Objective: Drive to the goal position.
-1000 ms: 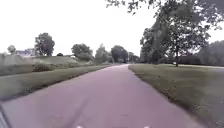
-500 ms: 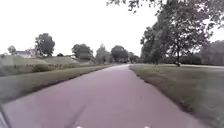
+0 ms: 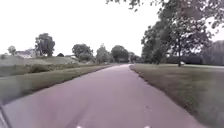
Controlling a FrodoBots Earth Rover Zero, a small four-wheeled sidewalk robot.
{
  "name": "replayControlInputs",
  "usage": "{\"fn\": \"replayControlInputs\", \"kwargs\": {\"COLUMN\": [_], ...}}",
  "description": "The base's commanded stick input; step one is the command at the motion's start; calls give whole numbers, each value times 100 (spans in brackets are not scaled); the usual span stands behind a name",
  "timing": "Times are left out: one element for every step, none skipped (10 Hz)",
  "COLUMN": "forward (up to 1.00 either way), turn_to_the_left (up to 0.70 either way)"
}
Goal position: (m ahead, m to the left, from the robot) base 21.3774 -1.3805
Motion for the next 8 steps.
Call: {"fn": "replayControlInputs", "kwargs": {"forward": [70,70,70,70,70,70,70,70], "turn_to_the_left": [0,0,0,0,0,0,0,0]}}
